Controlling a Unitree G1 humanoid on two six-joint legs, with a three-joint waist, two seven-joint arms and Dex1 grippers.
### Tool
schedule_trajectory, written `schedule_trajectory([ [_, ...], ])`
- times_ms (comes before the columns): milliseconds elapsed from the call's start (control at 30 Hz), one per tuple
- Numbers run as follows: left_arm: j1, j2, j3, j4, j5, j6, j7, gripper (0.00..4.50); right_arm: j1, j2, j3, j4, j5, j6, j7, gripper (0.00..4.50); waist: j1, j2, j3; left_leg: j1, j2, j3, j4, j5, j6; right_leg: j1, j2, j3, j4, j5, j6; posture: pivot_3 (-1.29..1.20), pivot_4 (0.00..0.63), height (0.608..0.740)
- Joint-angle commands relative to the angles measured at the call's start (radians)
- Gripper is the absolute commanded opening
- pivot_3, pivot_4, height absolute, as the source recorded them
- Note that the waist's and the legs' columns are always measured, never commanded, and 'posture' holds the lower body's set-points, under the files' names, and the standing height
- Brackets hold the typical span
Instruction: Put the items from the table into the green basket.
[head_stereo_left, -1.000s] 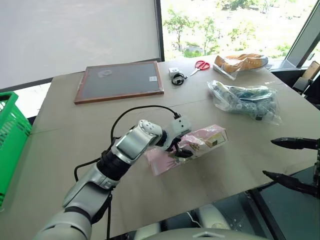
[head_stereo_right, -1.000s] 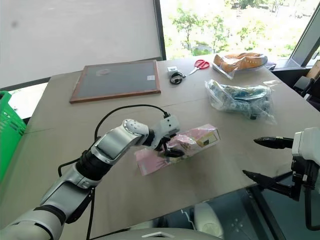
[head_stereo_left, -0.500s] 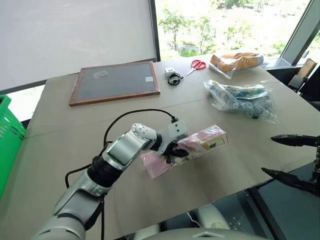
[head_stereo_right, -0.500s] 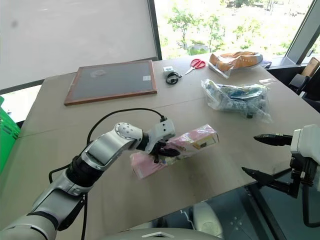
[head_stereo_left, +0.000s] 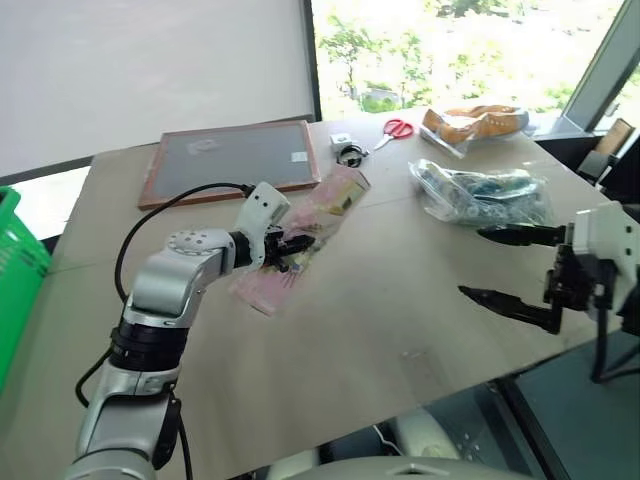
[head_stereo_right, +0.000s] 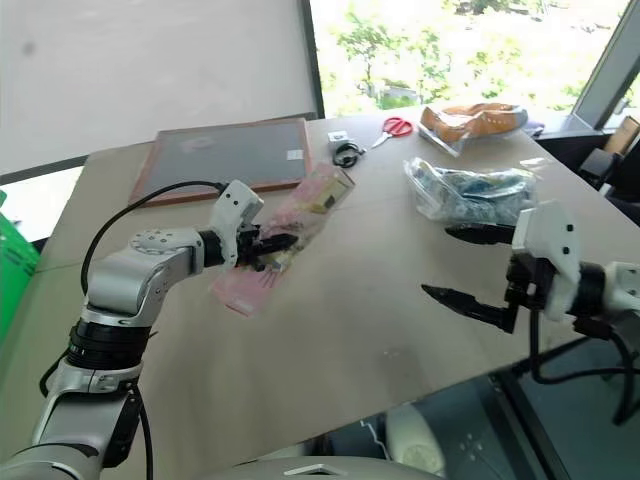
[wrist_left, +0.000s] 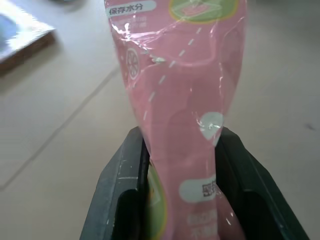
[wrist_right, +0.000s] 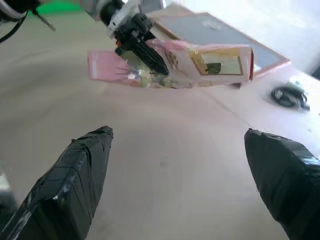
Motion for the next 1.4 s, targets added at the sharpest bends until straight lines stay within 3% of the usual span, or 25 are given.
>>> schedule_trajectory([
  [33, -0.067, -0.002, 0.158, -0.038, 0.021, -0.077, 0.139, 1.54, -0.269, 0.156, 0.200, 0.227, -0.173, -0.023, -0.140, 4.50, 0.026, 0.000, 0.000, -0.001, 0.000, 0.000, 0.000, 0.000, 0.000, -0.001, 0.000, 0.000, 0.000, 0.001, -0.001, -0.01, 0.002, 0.740],
  [133, -0.115, 0.021, 0.263, -0.008, 0.038, -0.124, 0.242, 1.54, -0.494, 0.305, 0.292, 0.405, -0.198, 0.002, -0.136, 4.50, 0.055, 0.000, 0.000, -0.002, 0.000, 0.000, 0.000, 0.001, -0.002, -0.004, 0.001, 0.001, 0.002, 0.003, -0.004, 0.03, 0.000, 0.740],
  [300, -0.180, 0.144, 0.372, 0.095, 0.093, -0.208, 0.335, 1.54, -0.713, 0.419, 0.402, 0.538, -0.169, 0.012, 0.061, 4.50, 0.121, -0.001, -0.003, -0.020, 0.000, -0.002, -0.002, 0.006, -0.010, -0.024, 0.002, -0.001, 0.008, 0.004, -0.006, 0.11, 0.000, 0.740],
  [500, -0.227, 0.406, 0.449, 0.436, 0.188, -0.380, 0.384, 1.54, -0.917, 0.526, 0.439, 0.684, -0.184, 0.029, 0.149, 4.50, 0.165, -0.007, -0.006, -0.035, -0.005, -0.006, 0.001, 0.005, -0.009, -0.035, -0.007, -0.009, 0.011, 0.004, -0.006, 0.16, 0.000, 0.740],
  [733, -0.318, 0.623, 0.363, 0.874, 0.269, -0.633, 0.355, 1.54, -1.006, 0.589, 0.404, 0.755, -0.199, 0.042, 0.114, 4.50, 0.192, -0.021, -0.016, -0.035, -0.007, -0.012, 0.000, 0.007, -0.012, -0.034, -0.012, -0.022, 0.008, 0.004, -0.006, 0.19, 0.000, 0.740],
  [1000, -0.420, 0.648, 0.257, 1.222, 0.325, -0.814, 0.296, 1.54, -1.015, 0.601, 0.371, 0.708, -0.195, 0.065, 0.070, 4.50, 0.211, -0.024, -0.019, -0.035, -0.008, -0.016, 0.000, 0.010, -0.017, -0.034, -0.013, -0.025, 0.012, 0.005, -0.008, 0.14, 0.000, 0.740],
  [1033, -0.415, 0.645, 0.243, 1.241, 0.332, -0.835, 0.283, 2.09, -1.011, 0.601, 0.370, 0.703, -0.198, 0.067, 0.068, 4.50, 0.210, -0.024, -0.019, -0.035, -0.008, -0.016, 0.000, 0.010, -0.017, -0.034, -0.013, -0.025, 0.012, 0.005, -0.008, 0.13, 0.000, 0.740],
  [1067, -0.414, 0.643, 0.232, 1.255, 0.339, -0.853, 0.289, 2.28, -1.008, 0.600, 0.369, 0.698, -0.202, 0.067, 0.064, 4.50, 0.207, -0.025, -0.019, -0.035, -0.008, -0.016, 0.000, 0.010, -0.017, -0.034, -0.013, -0.026, 0.014, 0.005, -0.008, 0.13, 0.000, 0.740],
  [1200, -0.440, 0.615, 0.232, 1.245, 0.320, -0.919, 0.314, 4.15, -0.996, 0.593, 0.363, 0.677, -0.210, 0.073, 0.050, 4.50, 0.189, -0.027, -0.020, -0.036, -0.007, -0.018, 0.000, 0.010, -0.017, -0.034, -0.013, -0.027, 0.016, 0.005, -0.008, 0.12, 0.000, 0.740],
  [1233, -0.447, 0.604, 0.238, 1.225, 0.306, -0.932, 0.305, 4.43, -0.993, 0.591, 0.362, 0.672, -0.212, 0.073, 0.048, 4.50, 0.186, -0.027, -0.020, -0.036, -0.007, -0.018, 0.000, 0.010, -0.017, -0.034, -0.014, -0.027, 0.016, 0.005, -0.008, 0.12, 0.000, 0.740],
  [1300, -0.456, 0.558, 0.264, 1.124, 0.247, -0.940, 0.256, 4.43, -0.984, 0.584, 0.356, 0.667, -0.214, 0.075, 0.038, 4.50, 0.185, -0.027, -0.021, -0.036, -0.008, -0.018, 0.000, 0.010, -0.017, -0.034, -0.014, -0.027, 0.016, 0.005, -0.008, 0.13, 0.000, 0.740],
  [1400, -0.382, 0.454, 0.295, 0.798, 0.136, -0.836, 0.201, 4.43, -0.946, 0.561, 0.343, 0.646, -0.222, 0.079, 0.013, 4.50, 0.185, -0.027, -0.022, -0.036, -0.008, -0.018, 0.001, 0.010, -0.017, -0.034, -0.015, -0.027, 0.016, 0.005, -0.008, 0.13, 0.000, 0.740],
])
